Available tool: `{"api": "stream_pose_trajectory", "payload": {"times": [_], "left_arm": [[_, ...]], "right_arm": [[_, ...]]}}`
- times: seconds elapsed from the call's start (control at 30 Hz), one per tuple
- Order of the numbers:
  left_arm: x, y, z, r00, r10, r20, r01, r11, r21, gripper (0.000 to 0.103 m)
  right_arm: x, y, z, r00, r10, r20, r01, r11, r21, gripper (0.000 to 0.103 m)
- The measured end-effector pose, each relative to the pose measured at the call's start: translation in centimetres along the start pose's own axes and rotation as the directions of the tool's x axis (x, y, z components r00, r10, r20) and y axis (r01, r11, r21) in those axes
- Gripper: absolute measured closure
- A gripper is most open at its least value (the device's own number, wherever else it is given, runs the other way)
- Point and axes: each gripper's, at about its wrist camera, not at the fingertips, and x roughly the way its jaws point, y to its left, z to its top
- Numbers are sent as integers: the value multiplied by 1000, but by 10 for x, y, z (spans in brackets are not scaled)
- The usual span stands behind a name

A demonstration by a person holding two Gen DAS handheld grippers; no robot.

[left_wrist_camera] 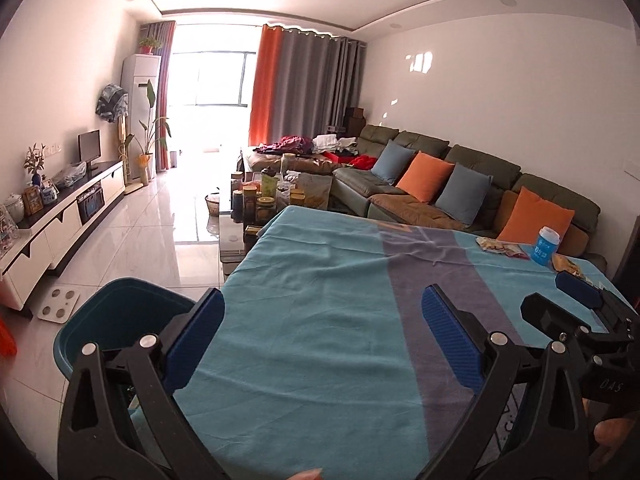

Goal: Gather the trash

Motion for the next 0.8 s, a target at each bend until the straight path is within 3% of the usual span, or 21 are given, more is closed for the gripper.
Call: {"api": "stream_pose_trajectory", "payload": {"times": [0.33,0.8], "left_arm": [[-2,-43,4,998,0,67,-4,999,55,6],[-7,-65,1,994,-24,105,15,996,91,6]], "right_arm": [[-20,-41,-11,993,-107,42,104,992,65,7],[-42,-52,-17,981,-179,70,173,981,87,7]]}}
